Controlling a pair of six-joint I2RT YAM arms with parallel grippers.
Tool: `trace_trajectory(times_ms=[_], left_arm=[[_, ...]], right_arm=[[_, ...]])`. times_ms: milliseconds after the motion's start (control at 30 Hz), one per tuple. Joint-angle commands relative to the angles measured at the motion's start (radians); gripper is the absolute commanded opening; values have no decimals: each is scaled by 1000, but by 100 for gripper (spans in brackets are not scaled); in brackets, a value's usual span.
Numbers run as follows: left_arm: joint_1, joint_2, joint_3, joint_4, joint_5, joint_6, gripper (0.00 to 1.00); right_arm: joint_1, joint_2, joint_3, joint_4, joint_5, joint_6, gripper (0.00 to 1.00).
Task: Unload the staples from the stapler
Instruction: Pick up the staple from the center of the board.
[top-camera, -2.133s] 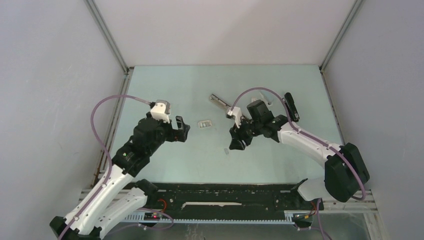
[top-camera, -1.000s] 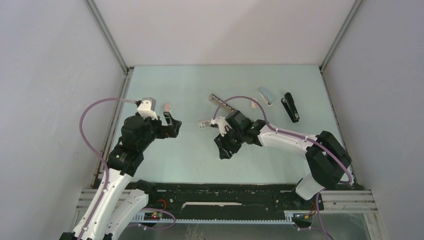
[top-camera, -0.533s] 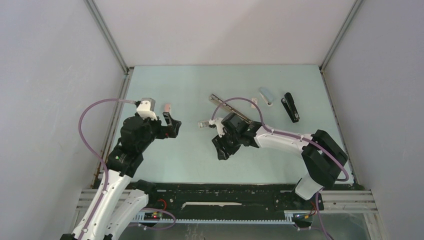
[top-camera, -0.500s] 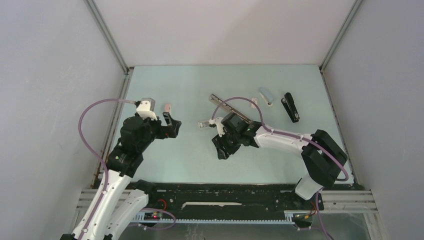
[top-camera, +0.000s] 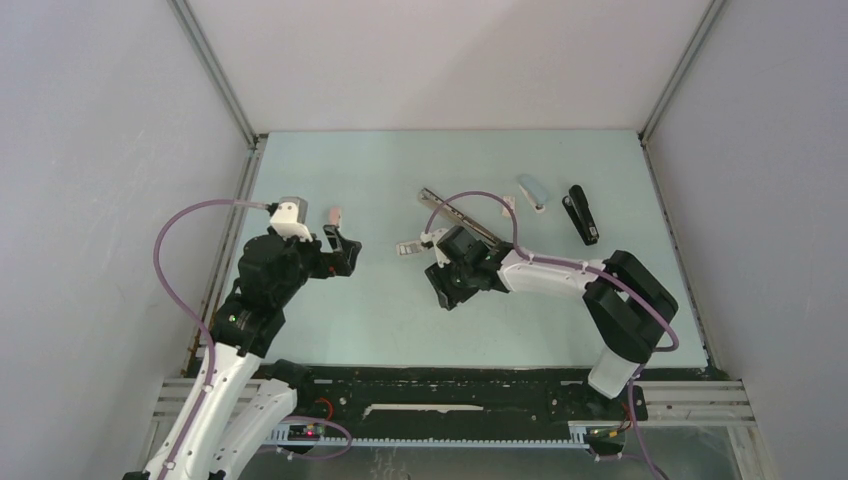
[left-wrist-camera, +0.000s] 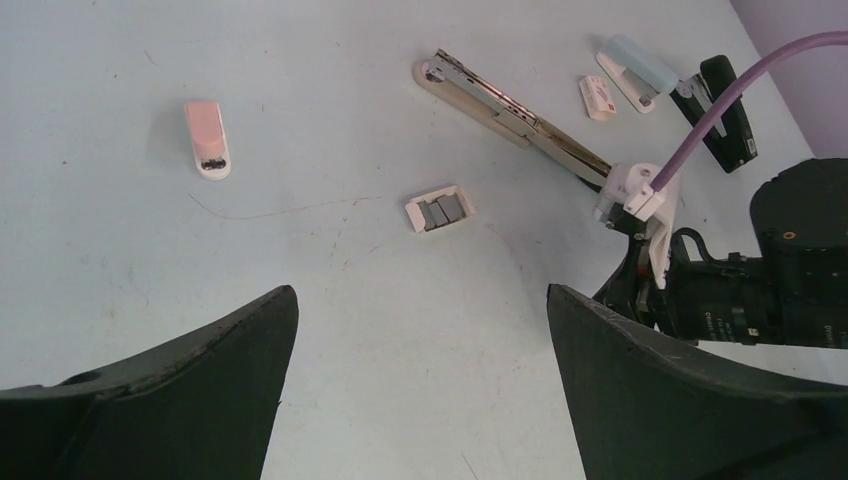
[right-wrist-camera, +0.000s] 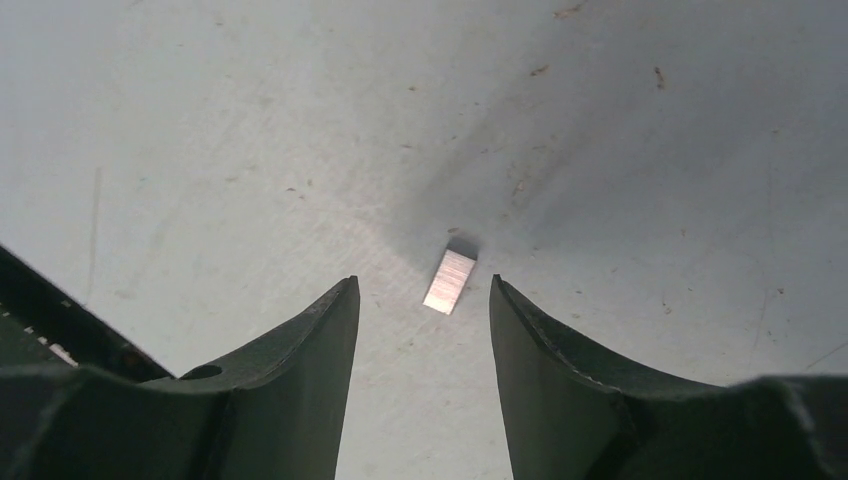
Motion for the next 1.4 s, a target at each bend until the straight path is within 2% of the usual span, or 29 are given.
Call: trace_trajectory(times_ms=[0,900,1367], left_arm=[[10,-10,-22,37,11,-9,100],[9,-18,-25,37,10,-11,100],[10,-19,-25,37,8,-11,100]], right_arm=[[-7,16,44,17,81,11,59],[-15,36,50,25,88,13,59],[-7,62,76,1,139,23,59]])
